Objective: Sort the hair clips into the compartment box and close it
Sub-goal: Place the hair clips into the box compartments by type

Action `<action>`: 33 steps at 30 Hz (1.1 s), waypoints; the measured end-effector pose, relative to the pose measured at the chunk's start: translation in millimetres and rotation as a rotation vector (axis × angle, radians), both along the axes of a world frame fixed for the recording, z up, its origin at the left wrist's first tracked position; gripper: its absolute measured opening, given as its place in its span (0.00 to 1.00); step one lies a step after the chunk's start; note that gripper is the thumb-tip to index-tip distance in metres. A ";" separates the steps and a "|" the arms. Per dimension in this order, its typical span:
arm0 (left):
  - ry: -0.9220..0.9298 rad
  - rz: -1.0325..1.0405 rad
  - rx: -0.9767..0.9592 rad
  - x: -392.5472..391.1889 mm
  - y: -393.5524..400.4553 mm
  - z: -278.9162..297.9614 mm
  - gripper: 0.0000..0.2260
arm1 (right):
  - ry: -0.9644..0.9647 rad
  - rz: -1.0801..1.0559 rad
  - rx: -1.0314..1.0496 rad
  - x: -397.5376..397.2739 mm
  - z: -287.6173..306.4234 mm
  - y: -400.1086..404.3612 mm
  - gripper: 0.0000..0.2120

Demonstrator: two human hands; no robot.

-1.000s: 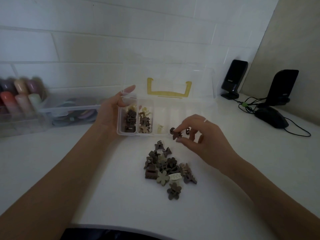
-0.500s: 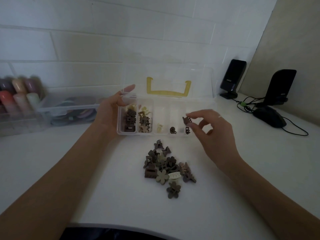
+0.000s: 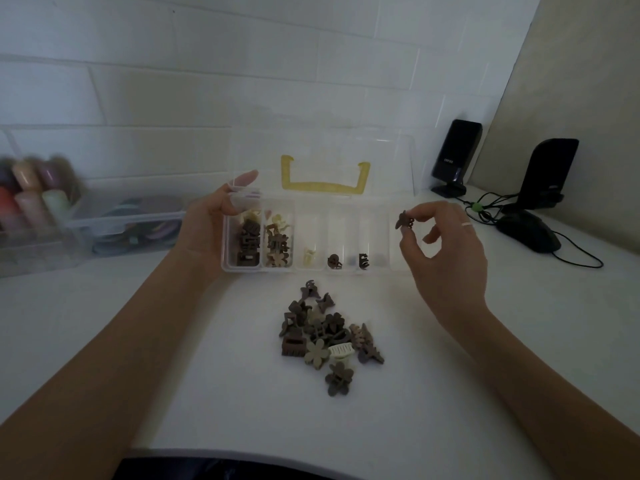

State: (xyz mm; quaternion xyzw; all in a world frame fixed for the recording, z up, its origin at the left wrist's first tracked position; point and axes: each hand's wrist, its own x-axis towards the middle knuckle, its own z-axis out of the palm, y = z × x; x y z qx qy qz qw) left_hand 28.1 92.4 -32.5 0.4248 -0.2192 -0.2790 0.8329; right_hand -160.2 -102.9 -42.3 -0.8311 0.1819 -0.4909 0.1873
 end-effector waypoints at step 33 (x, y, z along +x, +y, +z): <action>0.005 -0.018 -0.038 -4.5 -4.1 0.2 0.45 | 0.625 0.516 -0.354 -0.8 -1.2 28.8 0.15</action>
